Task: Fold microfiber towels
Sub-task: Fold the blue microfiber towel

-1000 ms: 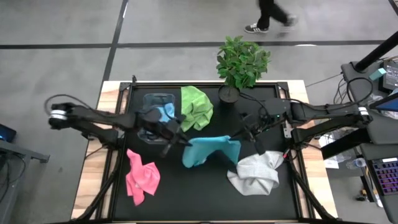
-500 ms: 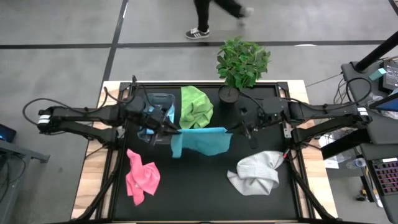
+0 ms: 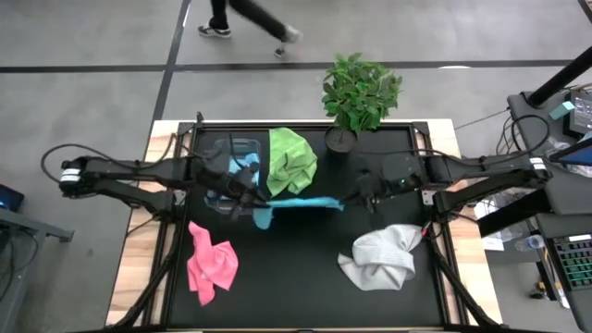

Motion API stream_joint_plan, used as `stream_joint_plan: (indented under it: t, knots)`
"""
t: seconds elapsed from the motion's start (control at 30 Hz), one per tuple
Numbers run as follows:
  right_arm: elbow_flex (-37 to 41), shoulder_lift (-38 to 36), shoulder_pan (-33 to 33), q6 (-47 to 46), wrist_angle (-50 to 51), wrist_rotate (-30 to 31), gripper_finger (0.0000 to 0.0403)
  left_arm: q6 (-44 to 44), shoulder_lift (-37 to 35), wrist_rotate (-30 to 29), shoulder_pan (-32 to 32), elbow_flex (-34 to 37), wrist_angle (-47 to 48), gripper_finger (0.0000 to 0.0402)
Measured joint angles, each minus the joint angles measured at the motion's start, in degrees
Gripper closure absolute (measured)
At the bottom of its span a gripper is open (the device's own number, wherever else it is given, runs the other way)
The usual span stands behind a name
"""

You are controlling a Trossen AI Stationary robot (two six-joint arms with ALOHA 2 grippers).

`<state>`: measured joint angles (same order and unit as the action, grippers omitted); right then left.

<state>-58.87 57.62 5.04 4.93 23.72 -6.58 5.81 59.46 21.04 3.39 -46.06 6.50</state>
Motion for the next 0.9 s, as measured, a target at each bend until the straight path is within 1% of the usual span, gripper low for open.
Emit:
stream_joint_plan:
  t: [0.1, 0.27, 0.43, 0.53, 0.6, 0.7, 0.9]
  knots:
    - [0.13, 1.27, 2.96, -2.70, 2.92, -0.07, 0.0395, 1.39, 3.31, 0.08, -2.69, 0.32, -1.01, 0.0402]
    - [0.43, 3.32, 7.54, -5.42, 2.65, 0.08, 0.0395, 1.41, 8.53, 0.15, -7.29, -1.32, -1.40, 0.0402]
    - [0.88, 5.14, 8.07, -10.72, -2.04, 4.07, 0.0395, 5.86, 11.44, -0.51, -7.63, -3.75, -1.69, 0.0402]
    - [2.34, 8.72, 8.11, -12.92, -4.58, 4.18, 0.0387, 8.19, 13.02, -2.48, -7.64, -3.96, -1.52, 0.0402]
    - [3.55, 12.05, 8.28, -14.61, -6.73, 4.05, 0.0373, 10.75, 14.28, -5.29, -7.71, -3.96, -1.54, 0.0402]
    - [5.08, 17.47, 8.69, -16.23, -12.44, 3.69, 0.0336, 14.25, 15.91, -7.77, -7.62, -3.85, -1.30, 0.0402]
    - [5.57, 28.06, 8.85, -19.96, -18.84, 3.60, 0.0235, 15.37, 17.50, -7.87, -8.34, -3.59, -1.22, 0.0401]
